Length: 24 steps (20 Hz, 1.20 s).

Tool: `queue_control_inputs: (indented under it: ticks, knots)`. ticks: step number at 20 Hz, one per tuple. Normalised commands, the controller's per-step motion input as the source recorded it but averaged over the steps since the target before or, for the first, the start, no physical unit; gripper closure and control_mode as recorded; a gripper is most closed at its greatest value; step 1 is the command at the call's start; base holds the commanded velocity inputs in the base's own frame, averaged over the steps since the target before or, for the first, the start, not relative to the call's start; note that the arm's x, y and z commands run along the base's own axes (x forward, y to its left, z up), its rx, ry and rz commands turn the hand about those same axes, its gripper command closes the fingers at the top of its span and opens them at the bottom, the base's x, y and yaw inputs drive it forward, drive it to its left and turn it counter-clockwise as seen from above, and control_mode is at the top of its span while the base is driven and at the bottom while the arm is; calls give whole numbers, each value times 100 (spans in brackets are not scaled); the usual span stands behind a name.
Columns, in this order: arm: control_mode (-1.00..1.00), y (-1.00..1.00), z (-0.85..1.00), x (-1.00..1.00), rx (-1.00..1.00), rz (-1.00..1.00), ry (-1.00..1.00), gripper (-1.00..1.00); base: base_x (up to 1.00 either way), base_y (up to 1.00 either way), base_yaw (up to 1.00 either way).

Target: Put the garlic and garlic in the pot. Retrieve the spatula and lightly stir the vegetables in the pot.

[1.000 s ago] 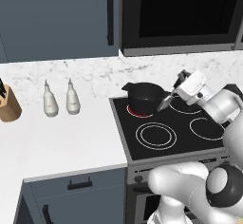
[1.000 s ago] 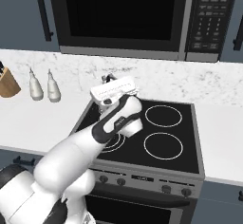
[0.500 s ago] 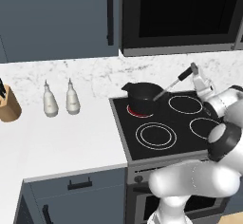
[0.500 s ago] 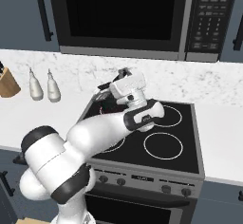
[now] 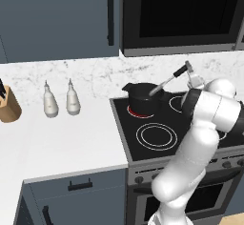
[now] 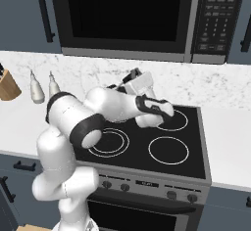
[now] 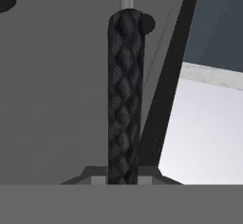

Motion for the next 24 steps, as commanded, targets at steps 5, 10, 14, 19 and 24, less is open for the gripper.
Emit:
queue_control_inputs:
  ticks: [5, 10, 14, 19, 24]
  knots:
    - [-100, -17, -34, 47, -1, 9, -31, 100, 0, 0, 0]
    - [-100, -30, -38, 52, -3, 0, -13, 100, 0, 0, 0]
    - [-100, -21, -47, 58, -7, -1, 1, 100, 0, 0, 0]
    - [-100, 5, -49, 63, -11, 0, 0, 100, 0, 0, 0]
    - [-100, 40, -51, 45, -15, 0, 0, 100, 0, 0, 0]
